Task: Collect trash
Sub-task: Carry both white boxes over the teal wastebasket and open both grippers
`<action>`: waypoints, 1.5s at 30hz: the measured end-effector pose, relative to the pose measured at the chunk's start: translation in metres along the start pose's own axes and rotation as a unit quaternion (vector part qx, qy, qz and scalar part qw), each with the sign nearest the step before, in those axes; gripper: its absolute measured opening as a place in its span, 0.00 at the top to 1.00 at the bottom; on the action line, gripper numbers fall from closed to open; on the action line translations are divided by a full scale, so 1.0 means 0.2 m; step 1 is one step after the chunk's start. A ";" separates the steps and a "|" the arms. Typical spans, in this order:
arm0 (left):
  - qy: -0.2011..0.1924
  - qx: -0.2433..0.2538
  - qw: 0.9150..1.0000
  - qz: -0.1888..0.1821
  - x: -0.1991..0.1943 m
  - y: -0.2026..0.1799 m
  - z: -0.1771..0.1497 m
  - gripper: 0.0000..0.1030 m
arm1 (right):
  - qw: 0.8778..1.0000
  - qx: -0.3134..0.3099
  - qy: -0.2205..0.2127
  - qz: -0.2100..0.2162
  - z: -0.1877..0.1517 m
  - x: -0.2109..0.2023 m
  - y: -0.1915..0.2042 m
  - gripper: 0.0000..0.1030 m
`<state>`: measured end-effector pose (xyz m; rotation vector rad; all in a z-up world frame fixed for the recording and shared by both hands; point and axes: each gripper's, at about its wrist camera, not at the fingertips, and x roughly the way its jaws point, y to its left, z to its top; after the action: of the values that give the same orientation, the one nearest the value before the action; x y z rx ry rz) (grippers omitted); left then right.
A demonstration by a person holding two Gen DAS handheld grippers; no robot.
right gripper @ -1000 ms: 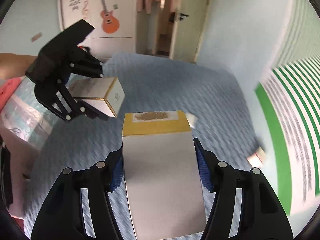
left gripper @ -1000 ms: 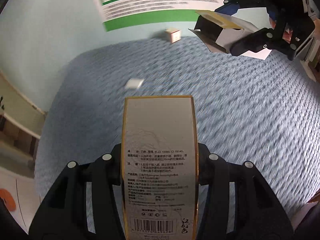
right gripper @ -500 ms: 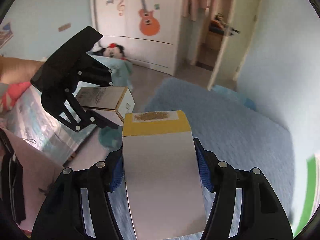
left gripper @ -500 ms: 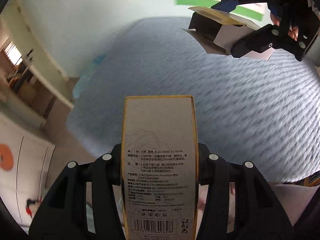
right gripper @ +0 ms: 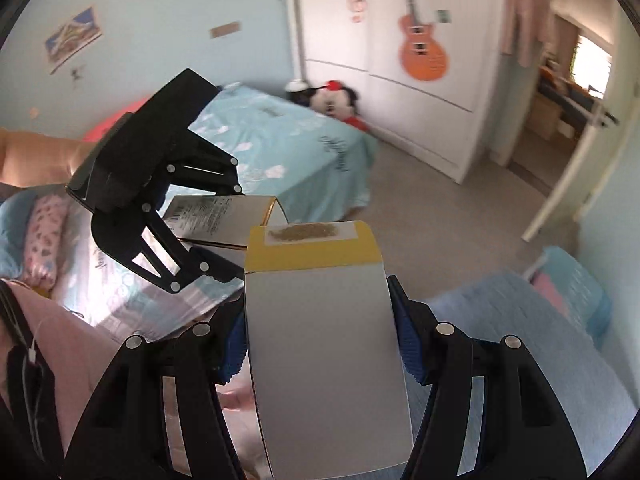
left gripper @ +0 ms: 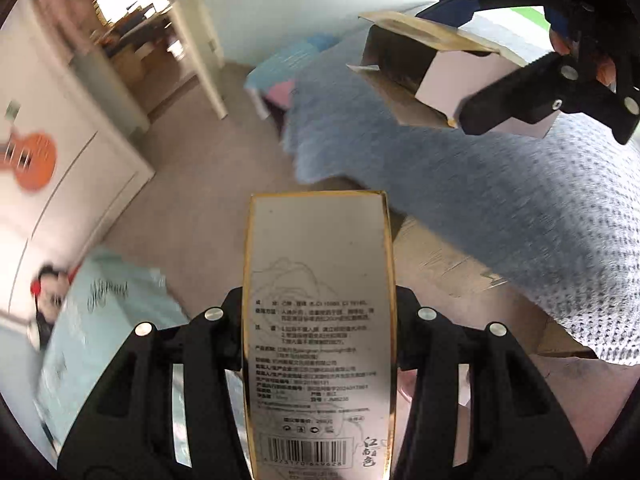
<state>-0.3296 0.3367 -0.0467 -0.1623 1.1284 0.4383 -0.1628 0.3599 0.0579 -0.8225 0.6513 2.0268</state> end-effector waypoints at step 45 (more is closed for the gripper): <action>0.135 -0.219 0.965 -0.045 1.24 0.56 -0.87 0.41 | 0.975 0.077 0.181 0.107 -0.31 1.95 -0.03 0.37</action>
<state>-0.4342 0.4430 -0.3338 -0.6752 1.2721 0.5931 -0.3083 0.5156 -0.2736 -1.0789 1.1305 1.9980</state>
